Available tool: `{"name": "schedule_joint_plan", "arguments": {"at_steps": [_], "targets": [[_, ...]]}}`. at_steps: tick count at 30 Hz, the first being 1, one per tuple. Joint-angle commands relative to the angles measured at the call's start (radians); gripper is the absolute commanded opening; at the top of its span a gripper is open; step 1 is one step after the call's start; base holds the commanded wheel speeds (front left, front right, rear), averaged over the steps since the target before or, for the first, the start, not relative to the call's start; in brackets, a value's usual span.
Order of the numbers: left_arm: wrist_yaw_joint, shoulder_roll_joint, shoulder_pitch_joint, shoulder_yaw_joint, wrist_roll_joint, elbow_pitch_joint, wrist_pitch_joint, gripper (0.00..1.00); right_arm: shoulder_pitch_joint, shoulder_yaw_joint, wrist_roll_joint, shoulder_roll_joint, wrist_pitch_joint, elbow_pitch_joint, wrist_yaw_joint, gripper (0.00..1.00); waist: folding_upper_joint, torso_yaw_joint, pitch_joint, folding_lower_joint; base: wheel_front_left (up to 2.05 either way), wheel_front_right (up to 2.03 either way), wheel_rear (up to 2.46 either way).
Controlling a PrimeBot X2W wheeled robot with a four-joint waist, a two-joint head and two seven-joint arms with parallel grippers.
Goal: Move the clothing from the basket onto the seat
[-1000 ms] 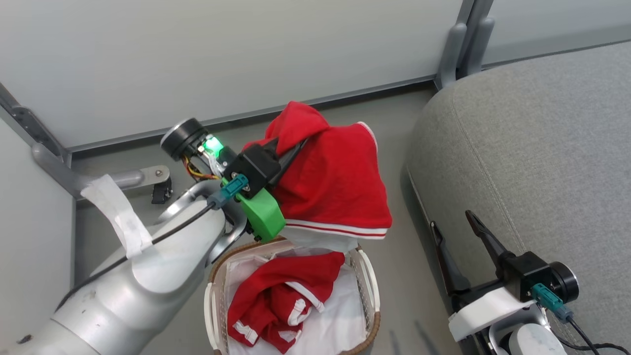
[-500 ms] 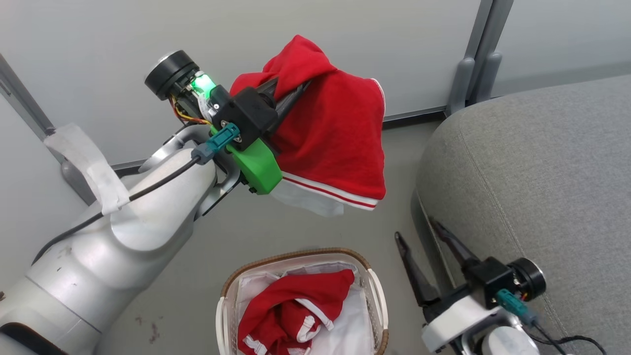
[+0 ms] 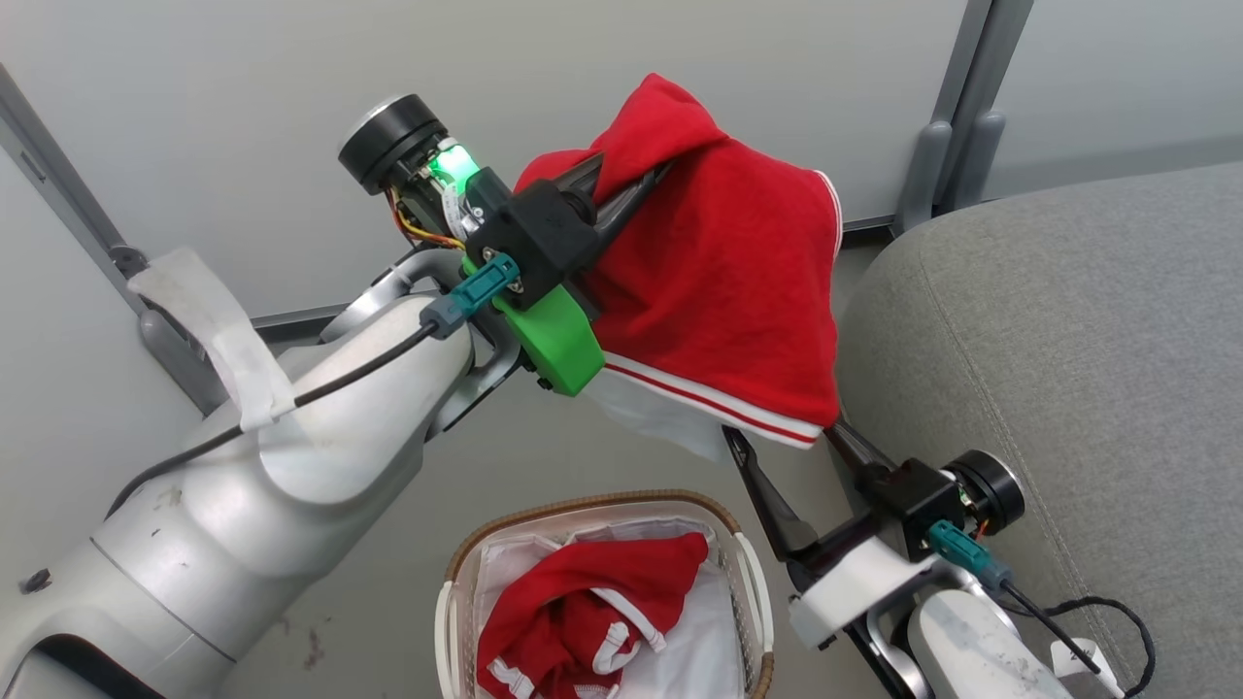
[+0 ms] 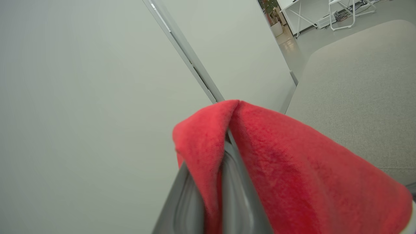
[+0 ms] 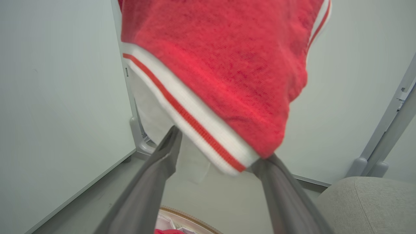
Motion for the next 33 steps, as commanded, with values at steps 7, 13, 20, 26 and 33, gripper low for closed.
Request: {"name": "schedule_joint_plan", "arguments": {"at_steps": [7, 13, 20, 26, 33], "targets": [[0.0, -0.01, 0.023, -0.015, -0.01, -0.01, -0.004, 0.0, -0.086, 0.036, 0.027, -0.004, -0.002, -0.018, -0.001, 1.0, 0.0, 0.015, 0.005, 0.0001, 0.0, 0.0, 0.0], [0.002, -0.008, 0.039, -0.012, -0.022, -0.005, -0.004, 0.0, -0.124, 0.042, 0.038, -0.004, -0.002, -0.012, -0.001, 0.0, 0.0, 0.023, 0.005, 0.0001, 0.0, 0.0, 0.0], [0.007, 0.0, 0.077, 0.012, -0.046, -0.004, -0.004, 0.0, -0.125, 0.032, 0.049, -0.004, -0.002, -0.029, -0.001, 0.0, 0.0, 0.022, 0.006, 0.0001, 0.0, 0.0, 0.0], [0.015, -0.011, 0.138, 0.054, -0.079, -0.011, -0.004, 0.0, -0.119, 0.018, 0.053, -0.004, -0.002, -0.047, -0.001, 0.0, 0.0, 0.016, 0.01, 0.0001, 0.0, 0.0, 0.0], [0.025, -0.041, 0.264, 0.12, -0.087, -0.019, -0.004, 1.0, -0.119, -0.03, 0.045, -0.004, -0.002, -0.072, -0.001, 0.0, 0.0, 0.009, 0.017, 0.0001, 0.0, 0.0, 0.0]]}}
